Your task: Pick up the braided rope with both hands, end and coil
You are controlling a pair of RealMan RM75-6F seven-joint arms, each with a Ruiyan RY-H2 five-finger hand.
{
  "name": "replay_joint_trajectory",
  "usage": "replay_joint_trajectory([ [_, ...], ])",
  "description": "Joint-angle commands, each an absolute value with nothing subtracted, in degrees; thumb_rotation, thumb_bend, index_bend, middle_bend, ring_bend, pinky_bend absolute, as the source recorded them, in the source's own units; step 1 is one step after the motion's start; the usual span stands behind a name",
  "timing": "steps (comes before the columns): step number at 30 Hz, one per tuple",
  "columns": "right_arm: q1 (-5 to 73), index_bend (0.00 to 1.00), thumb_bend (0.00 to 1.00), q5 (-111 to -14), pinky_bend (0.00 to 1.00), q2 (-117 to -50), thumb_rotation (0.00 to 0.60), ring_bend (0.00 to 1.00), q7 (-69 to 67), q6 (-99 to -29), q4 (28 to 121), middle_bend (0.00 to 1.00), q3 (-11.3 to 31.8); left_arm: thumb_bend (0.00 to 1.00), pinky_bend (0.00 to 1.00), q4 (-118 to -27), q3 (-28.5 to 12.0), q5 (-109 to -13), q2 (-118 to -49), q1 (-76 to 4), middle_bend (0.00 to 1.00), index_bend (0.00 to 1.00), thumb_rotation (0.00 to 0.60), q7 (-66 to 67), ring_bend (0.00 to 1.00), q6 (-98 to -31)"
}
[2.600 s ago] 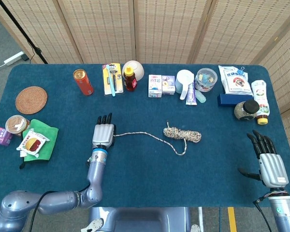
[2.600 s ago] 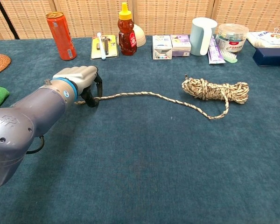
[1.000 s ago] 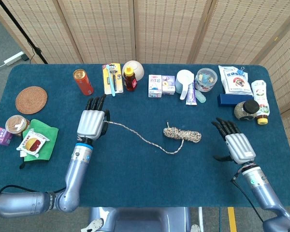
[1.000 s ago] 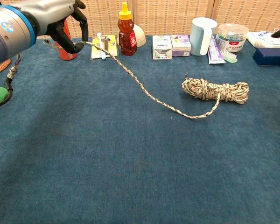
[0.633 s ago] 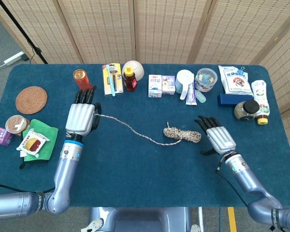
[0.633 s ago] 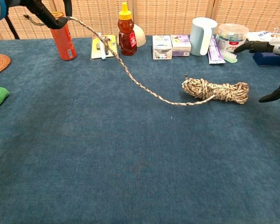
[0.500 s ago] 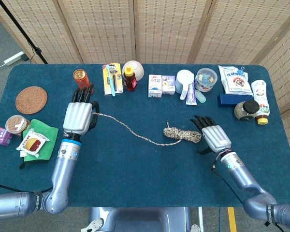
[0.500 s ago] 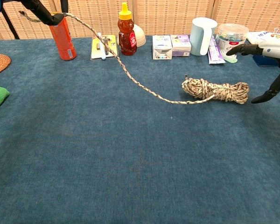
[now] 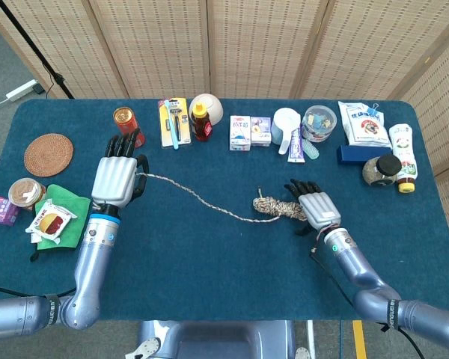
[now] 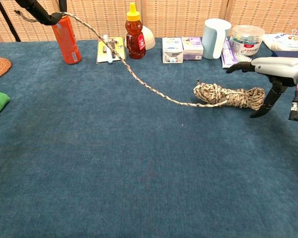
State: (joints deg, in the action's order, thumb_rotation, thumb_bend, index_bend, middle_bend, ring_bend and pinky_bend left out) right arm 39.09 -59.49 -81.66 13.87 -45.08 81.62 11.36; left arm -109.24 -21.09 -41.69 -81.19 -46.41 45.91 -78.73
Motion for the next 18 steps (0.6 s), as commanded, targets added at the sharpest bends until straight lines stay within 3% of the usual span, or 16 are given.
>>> replay_joint_trajectory([
  [1,39.8,0.09,0.0,-57.8,0.06,-83.2,0.6,0.0,15.4,-45.8,80.5,0.0,11.1,0.44,0.0,-109.1,-20.8,-41.8,-81.1,-46.5,0.0,0.57,0.6,45.7,0.0,-78.7],
  [12,41.2,0.17,0.0,-53.6,0.18,-86.7,0.6,0.0,17.0,-46.5,77.0,0.1,11.2,0.44,0.0,-108.5,-20.0,-42.0,-81.4,-47.0,0.0,0.57,0.6,45.1,0.0,-79.1],
  [18,42.0,0.27,0.0,-52.9,0.3,-88.1,0.6,0.09,16.0,-45.7,75.1,0.2,11.5,0.44,0.0,-109.0,-19.9,-41.9,-81.2,-47.2,0.0,0.57,0.6,45.4,0.0,-79.8],
])
